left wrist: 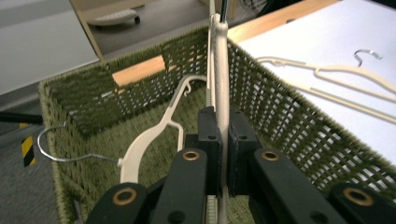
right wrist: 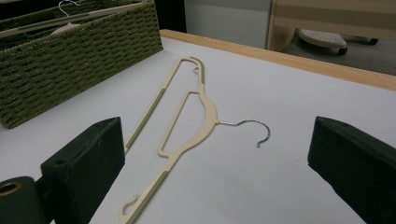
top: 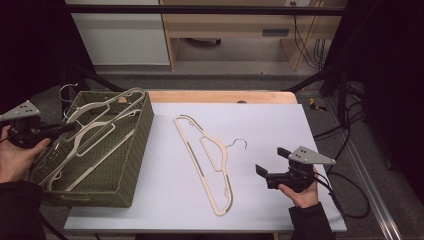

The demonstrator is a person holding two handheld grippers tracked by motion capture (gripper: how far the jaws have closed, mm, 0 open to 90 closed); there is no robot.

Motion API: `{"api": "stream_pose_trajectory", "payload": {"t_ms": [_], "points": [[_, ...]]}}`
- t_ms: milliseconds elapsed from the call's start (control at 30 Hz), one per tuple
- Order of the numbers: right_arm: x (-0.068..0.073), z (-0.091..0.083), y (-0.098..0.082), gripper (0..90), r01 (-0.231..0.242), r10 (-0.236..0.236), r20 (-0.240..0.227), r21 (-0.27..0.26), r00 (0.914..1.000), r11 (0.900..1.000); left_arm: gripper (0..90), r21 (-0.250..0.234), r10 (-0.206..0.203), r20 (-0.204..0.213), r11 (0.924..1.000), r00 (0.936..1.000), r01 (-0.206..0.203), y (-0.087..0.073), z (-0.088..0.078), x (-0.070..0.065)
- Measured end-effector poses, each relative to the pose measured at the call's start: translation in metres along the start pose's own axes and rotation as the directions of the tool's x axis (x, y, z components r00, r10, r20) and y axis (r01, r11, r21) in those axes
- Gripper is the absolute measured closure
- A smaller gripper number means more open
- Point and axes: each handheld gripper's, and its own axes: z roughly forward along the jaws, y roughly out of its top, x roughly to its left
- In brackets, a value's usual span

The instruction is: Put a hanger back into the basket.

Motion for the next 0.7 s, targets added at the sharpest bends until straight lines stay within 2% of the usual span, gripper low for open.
{"api": "stream_pose_trajectory", "payload": {"t_ms": [67,100,133,233,400,533,633,700], "points": [[0.000,0.000,0.000,4.6,-0.003,0.003,-0.001,0.000,1.0000,1.000,86.0,0.031,0.000,-0.001,0.9995,1.0000,0.000,-0.004,0.007,-0.001],[0.001,0.000,0.000,4.6,-0.005,0.005,-0.002,0.000,1.0000,1.000,86.0,0.031,0.000,-0.001,0.9995,1.0000,0.000,-0.004,0.007,-0.001],[0.001,0.000,0.000,4.6,-0.004,0.004,0.000,-0.001,1.0000,1.000,86.0,0.048,-0.014,0.011,0.9988,0.9998,0.013,-0.009,0.014,-0.003],[0.000,0.000,0.000,4.6,0.001,-0.001,-0.002,0.000,1.0000,1.000,86.0,0.040,-0.054,0.028,0.9978,0.9982,0.053,-0.018,0.023,-0.005],[0.000,0.001,0.000,4.5,-0.001,0.001,-0.003,0.002,1.0000,1.000,85.9,0.071,-0.101,0.018,0.9925,0.9947,0.100,-0.033,0.038,-0.010],[0.000,0.000,0.000,4.5,-0.002,0.002,-0.004,0.002,1.0000,1.000,85.1,0.093,-0.138,0.011,0.9863,0.9904,0.136,-0.039,0.046,-0.012],[0.000,-0.001,0.000,4.5,-0.003,0.003,-0.006,0.000,1.0000,1.000,84.5,0.084,-0.168,-0.026,0.9820,0.9855,0.169,-0.042,0.045,-0.009],[0.000,0.000,0.000,4.5,-0.001,0.001,-0.007,-0.001,1.0000,1.000,83.6,0.082,-0.175,-0.075,0.9801,0.9817,0.181,-0.043,0.046,-0.008]]}}
